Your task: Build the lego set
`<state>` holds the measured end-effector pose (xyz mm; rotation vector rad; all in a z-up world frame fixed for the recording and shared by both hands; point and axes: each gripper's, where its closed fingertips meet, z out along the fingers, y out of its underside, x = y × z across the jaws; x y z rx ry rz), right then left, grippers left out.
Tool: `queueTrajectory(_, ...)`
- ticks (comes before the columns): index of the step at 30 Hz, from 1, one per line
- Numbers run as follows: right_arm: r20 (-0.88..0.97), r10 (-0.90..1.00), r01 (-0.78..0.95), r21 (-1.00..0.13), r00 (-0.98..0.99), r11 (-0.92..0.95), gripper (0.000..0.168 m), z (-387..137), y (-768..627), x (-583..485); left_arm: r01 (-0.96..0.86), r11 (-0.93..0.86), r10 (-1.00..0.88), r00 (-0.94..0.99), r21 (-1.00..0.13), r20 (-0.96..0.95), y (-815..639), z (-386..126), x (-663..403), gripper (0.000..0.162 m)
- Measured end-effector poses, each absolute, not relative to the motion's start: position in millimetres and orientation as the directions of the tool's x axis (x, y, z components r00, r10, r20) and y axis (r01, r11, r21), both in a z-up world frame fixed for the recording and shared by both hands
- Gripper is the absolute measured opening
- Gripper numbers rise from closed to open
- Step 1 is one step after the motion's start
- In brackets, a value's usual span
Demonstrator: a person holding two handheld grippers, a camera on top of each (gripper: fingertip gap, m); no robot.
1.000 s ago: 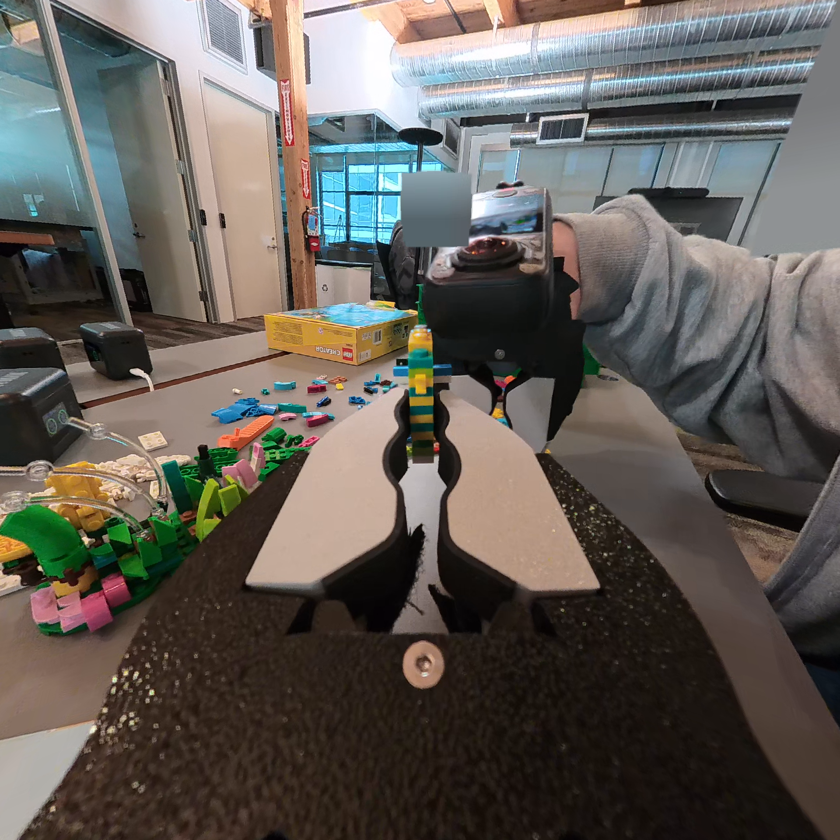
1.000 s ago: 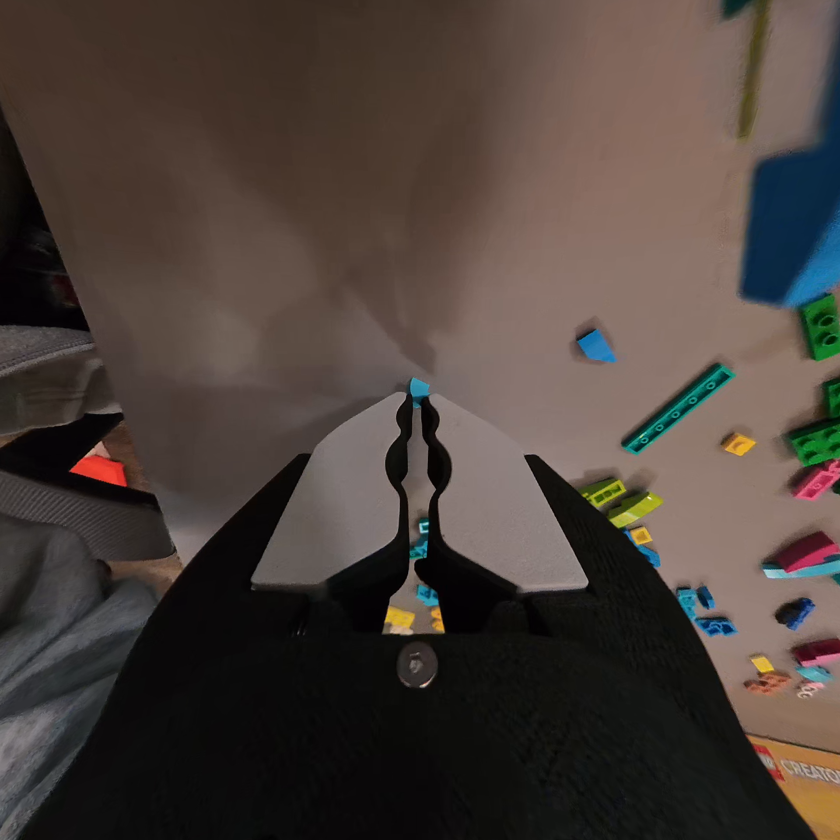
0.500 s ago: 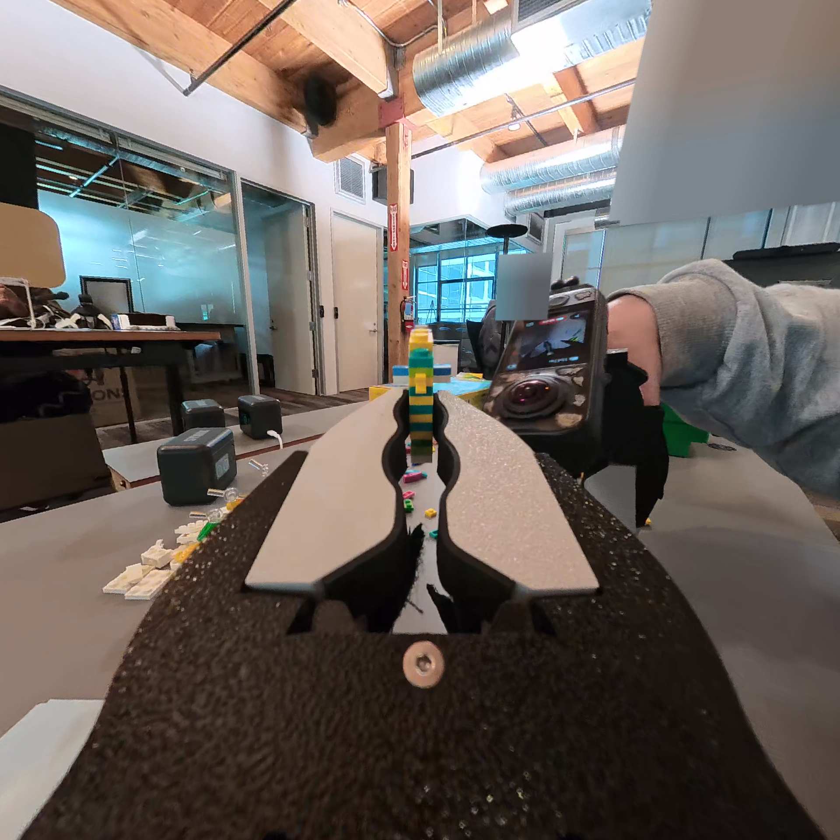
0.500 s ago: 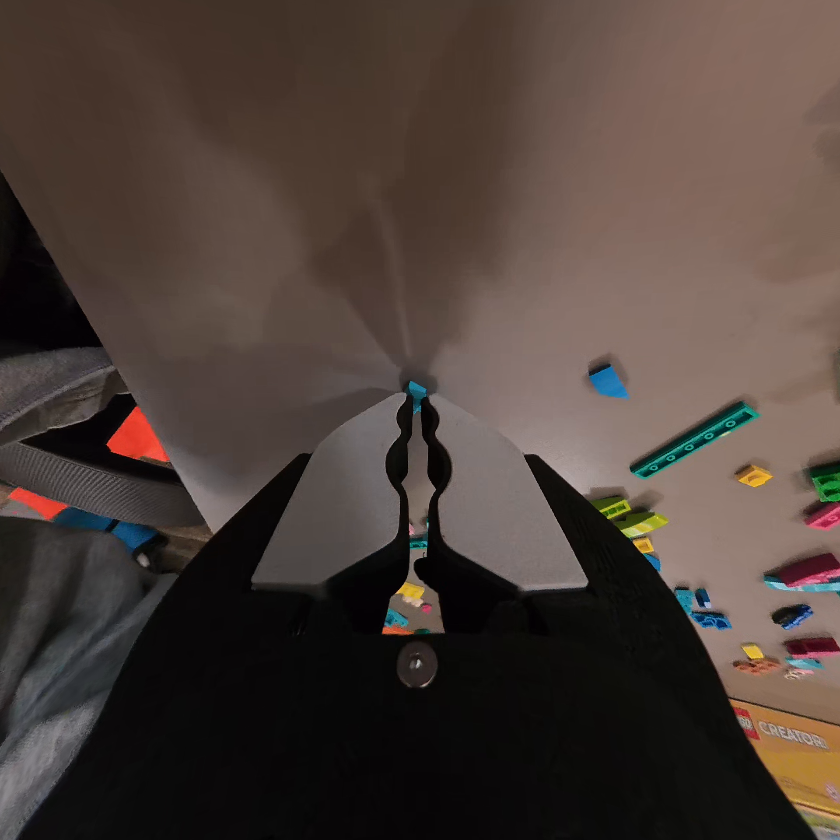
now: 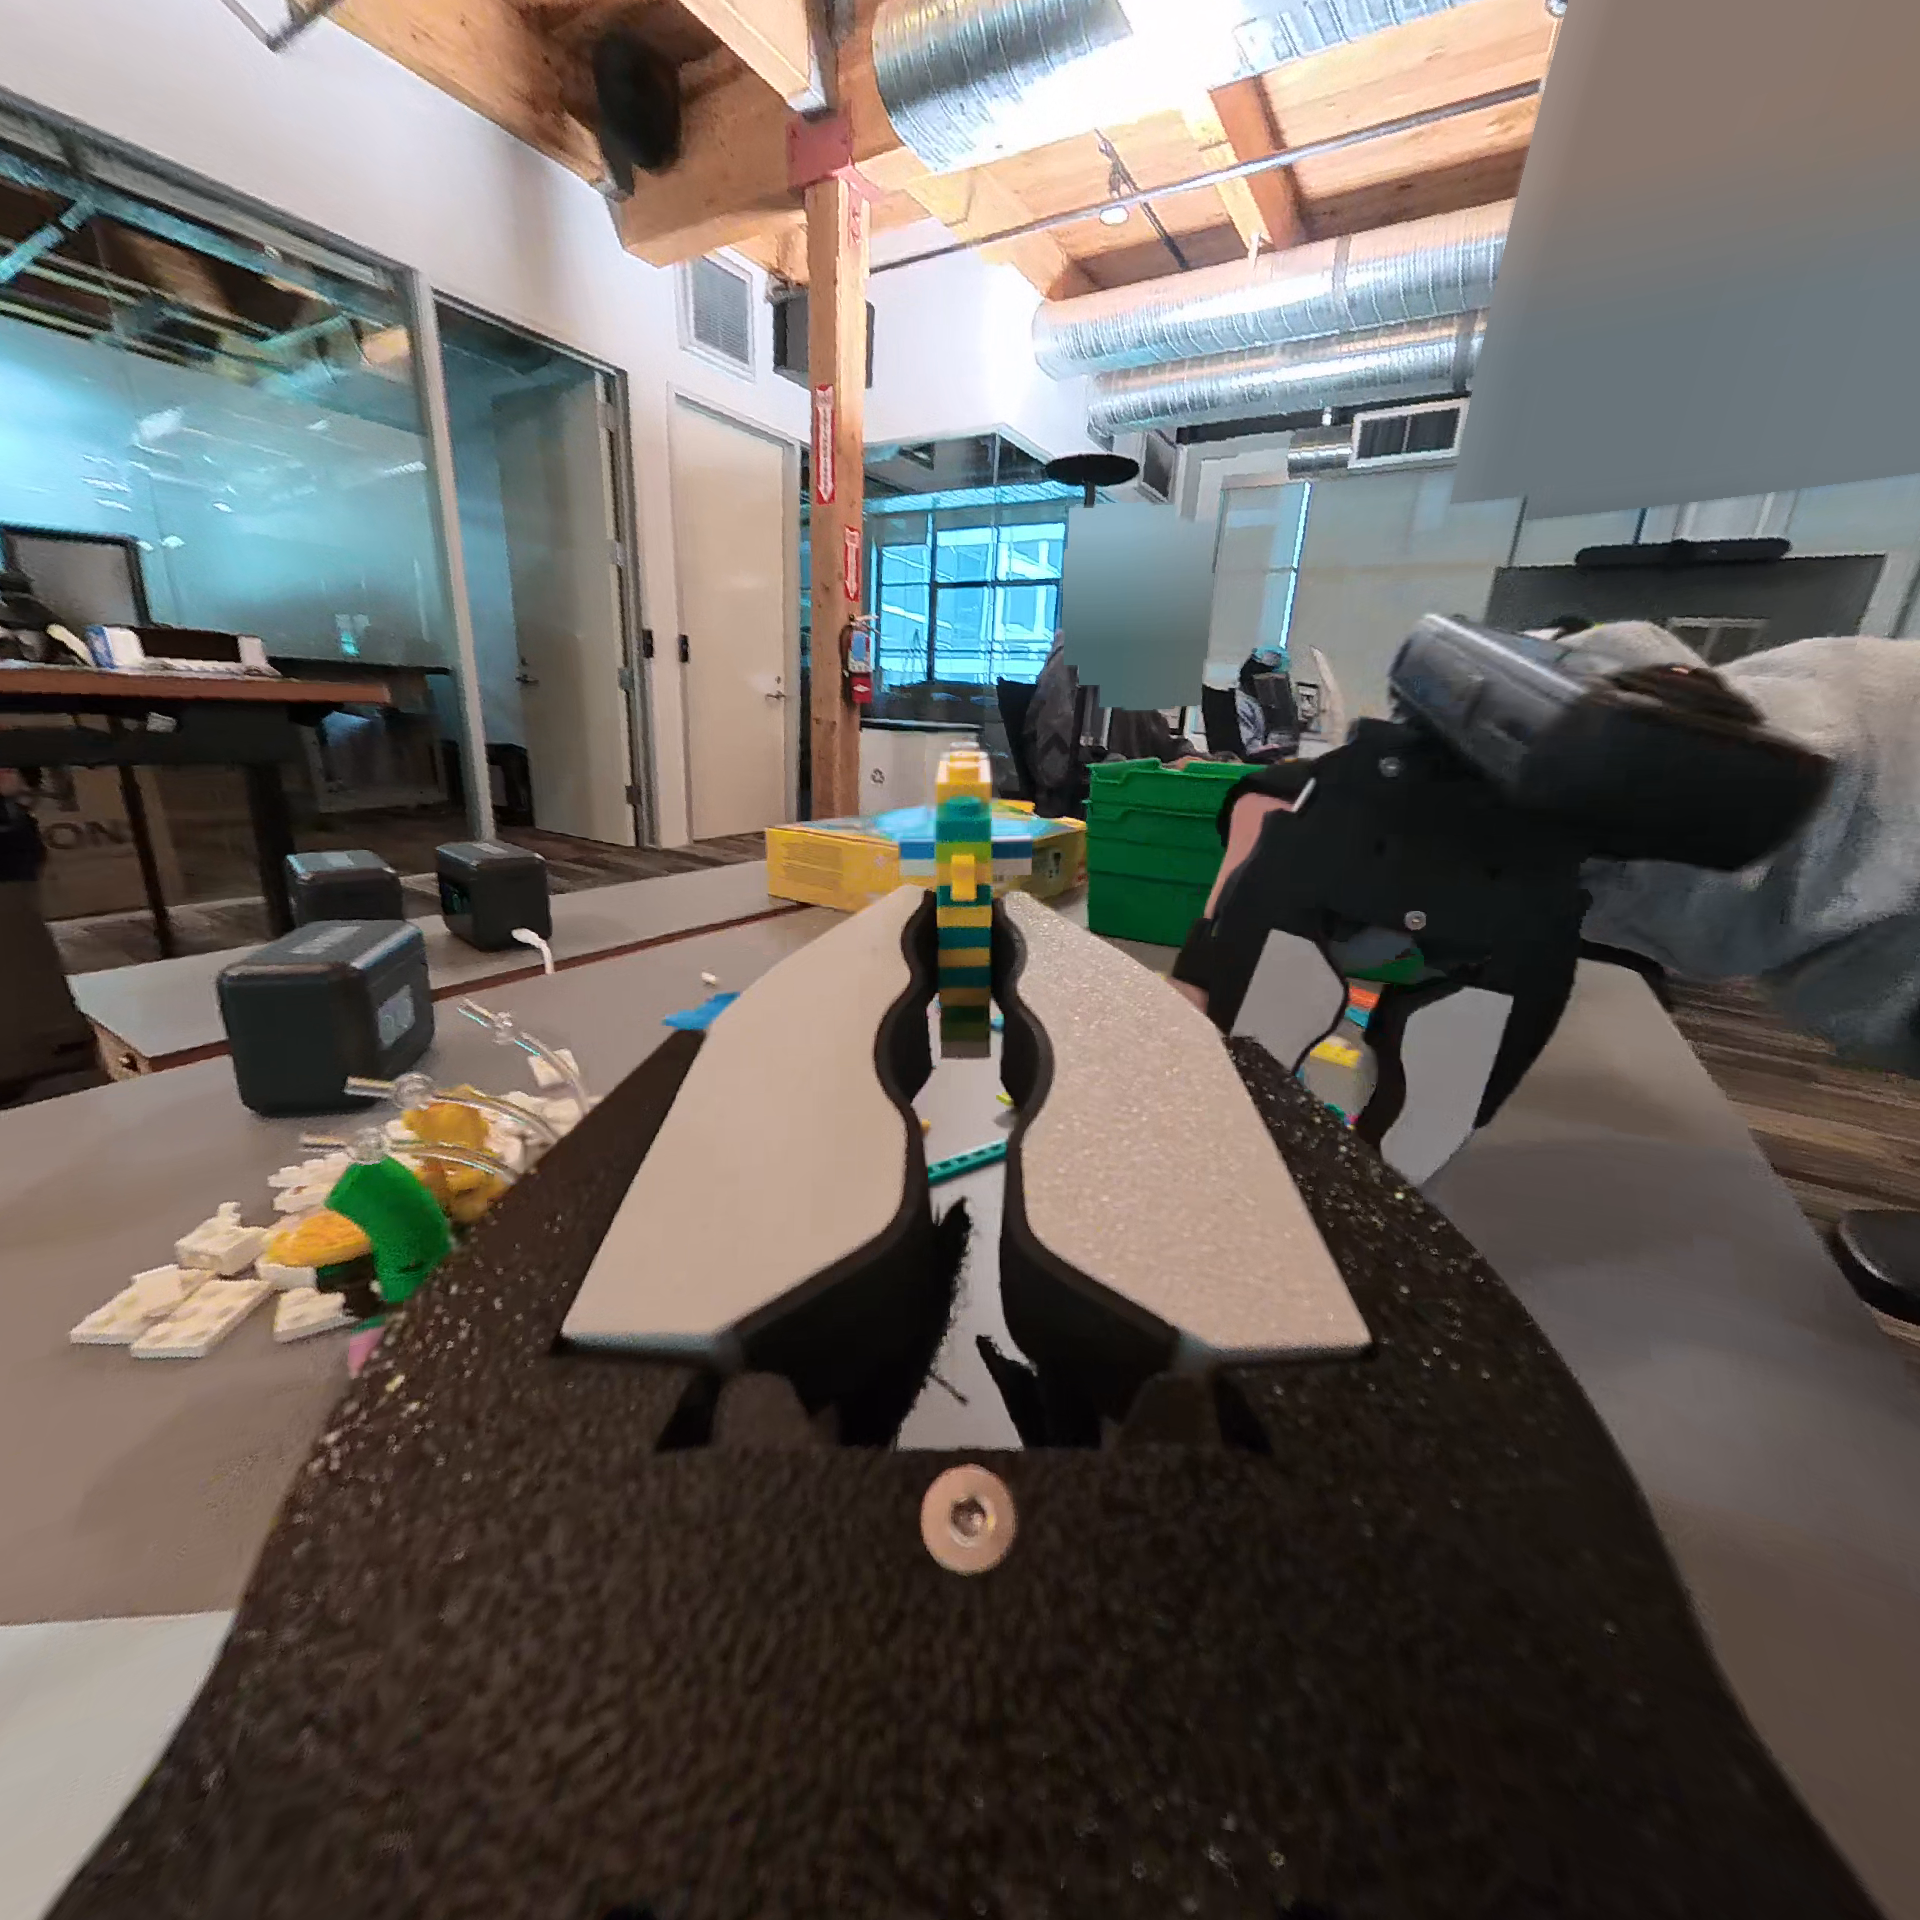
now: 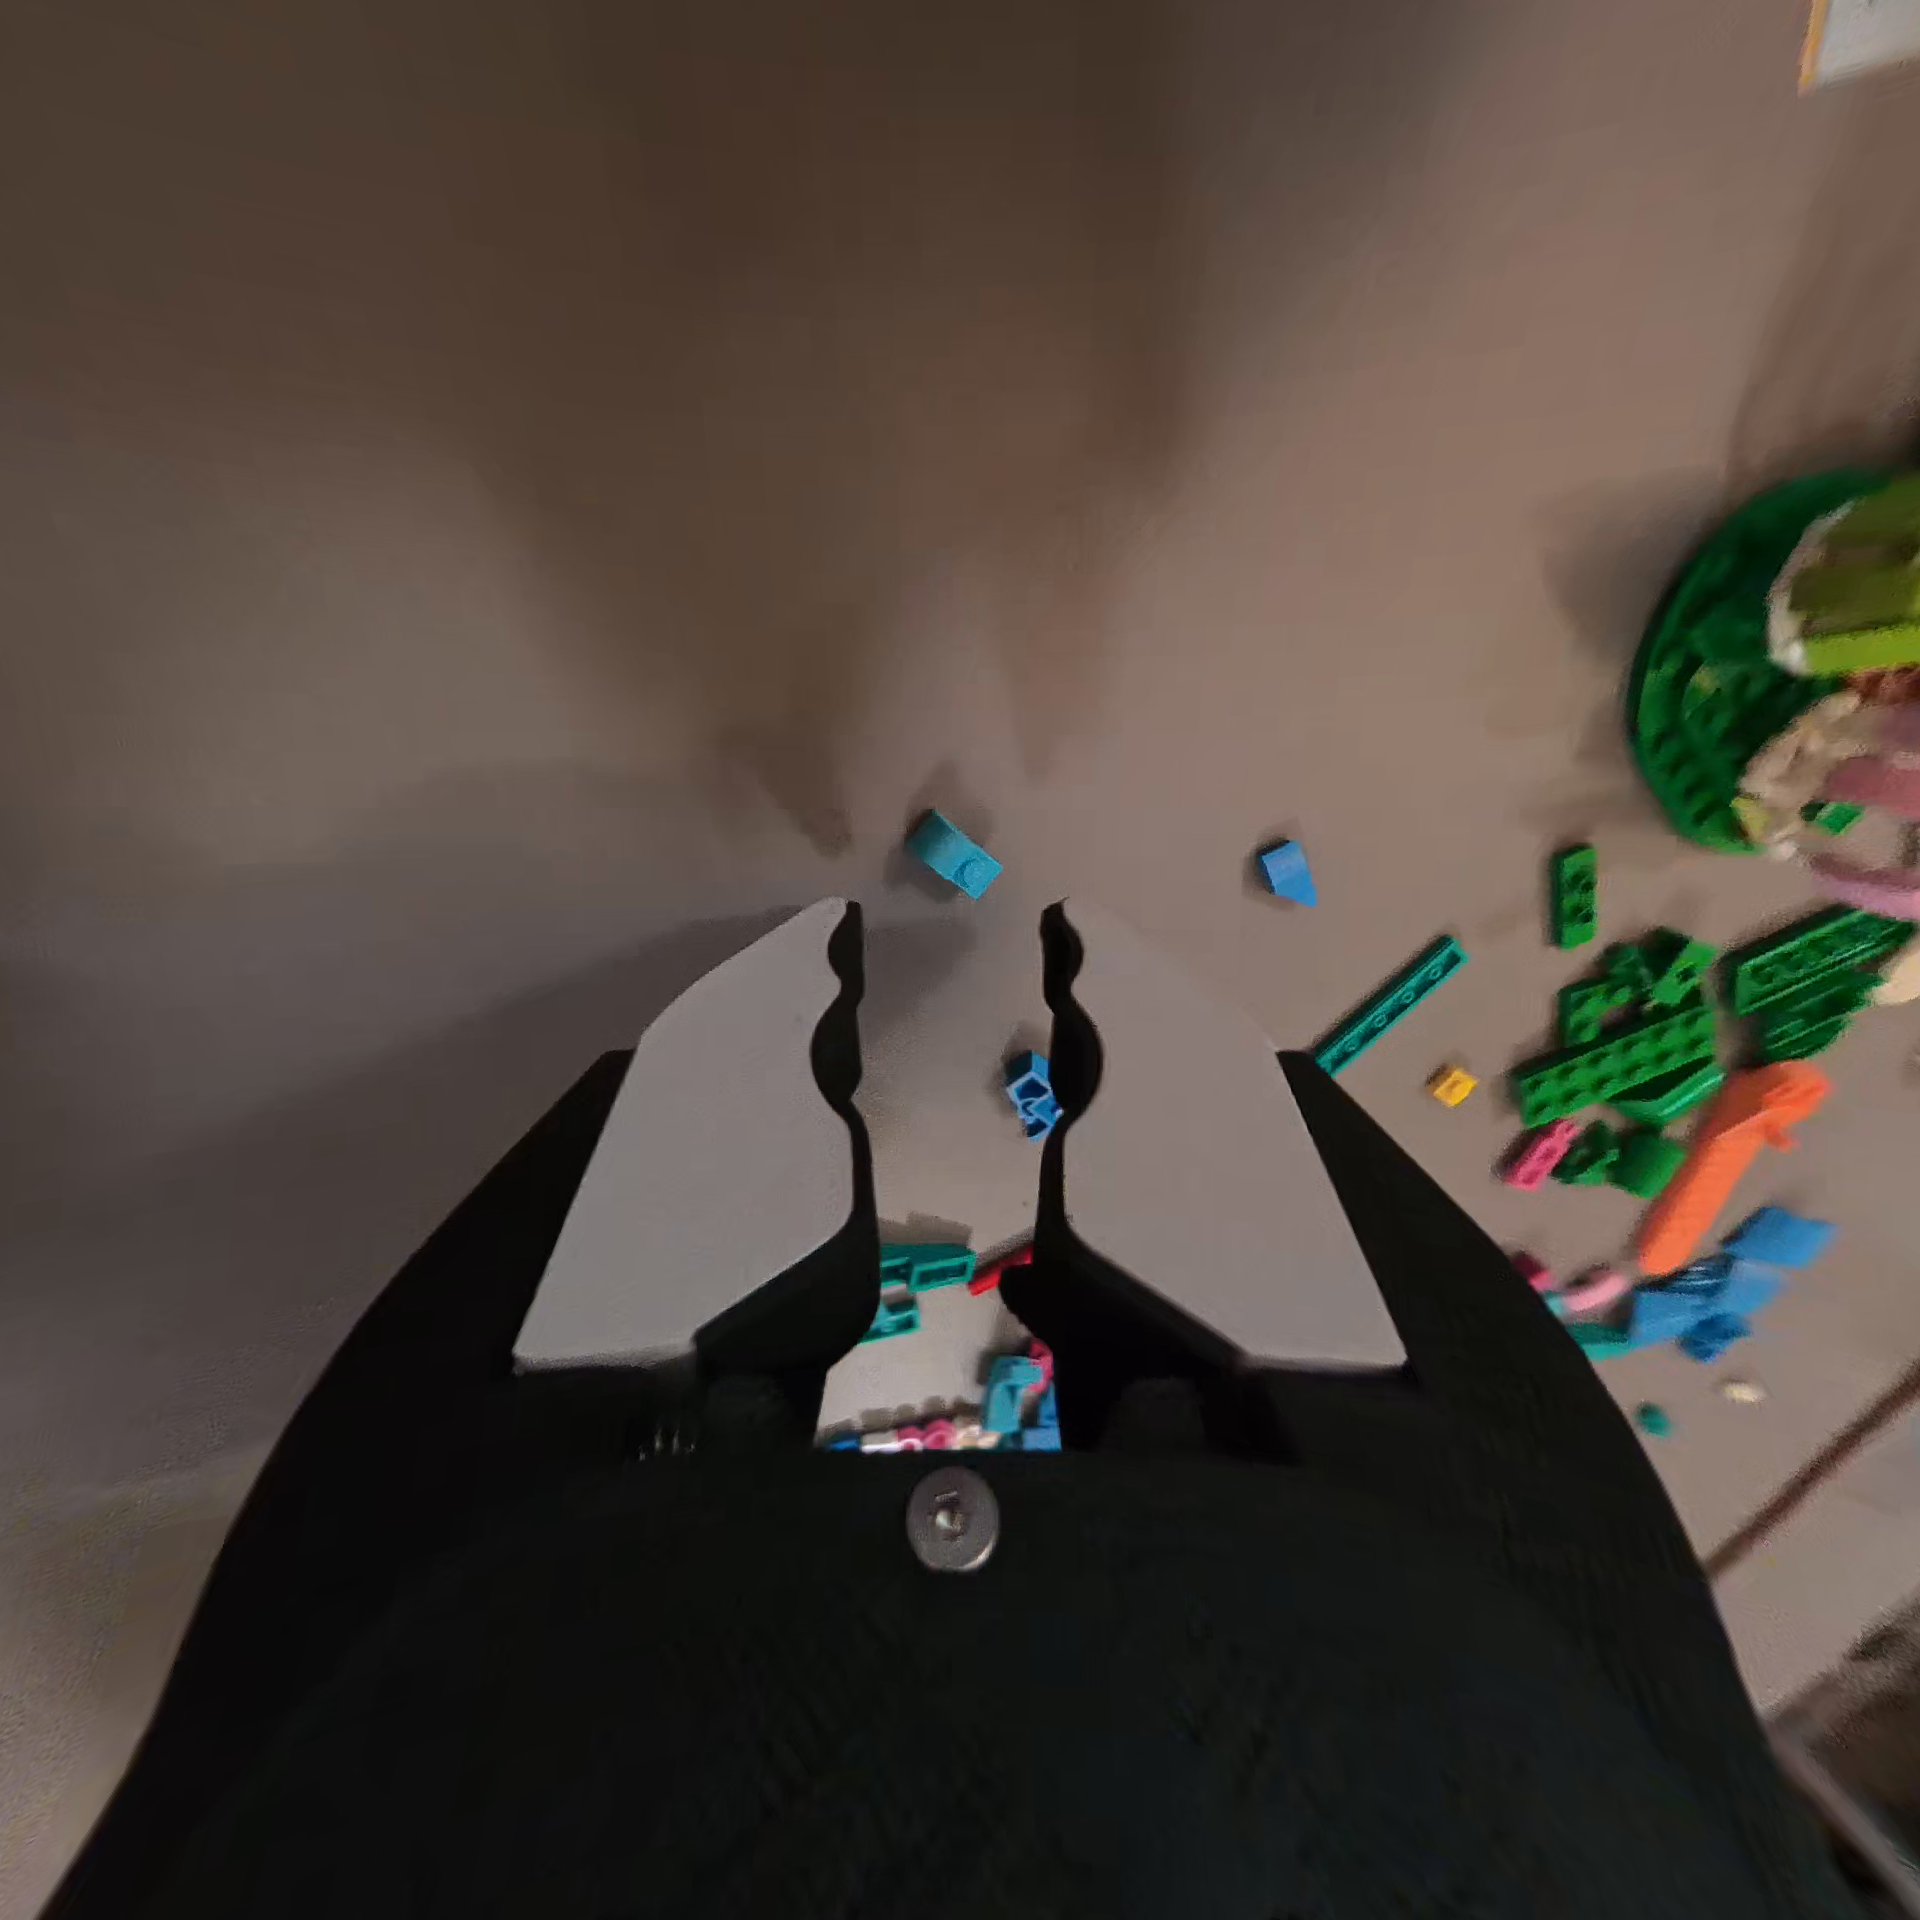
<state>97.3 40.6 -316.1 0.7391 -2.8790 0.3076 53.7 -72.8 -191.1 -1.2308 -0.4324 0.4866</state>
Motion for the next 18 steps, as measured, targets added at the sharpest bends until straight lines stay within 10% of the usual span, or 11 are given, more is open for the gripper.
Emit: queueTrajectory(18,0.225,-0.680,-0.707,-0.063,-0.698,0.704,0.014,-324,31,102,-0.028,0.213,0.490,0.868,-0.977,0.082,-60,-202,57,0.008)
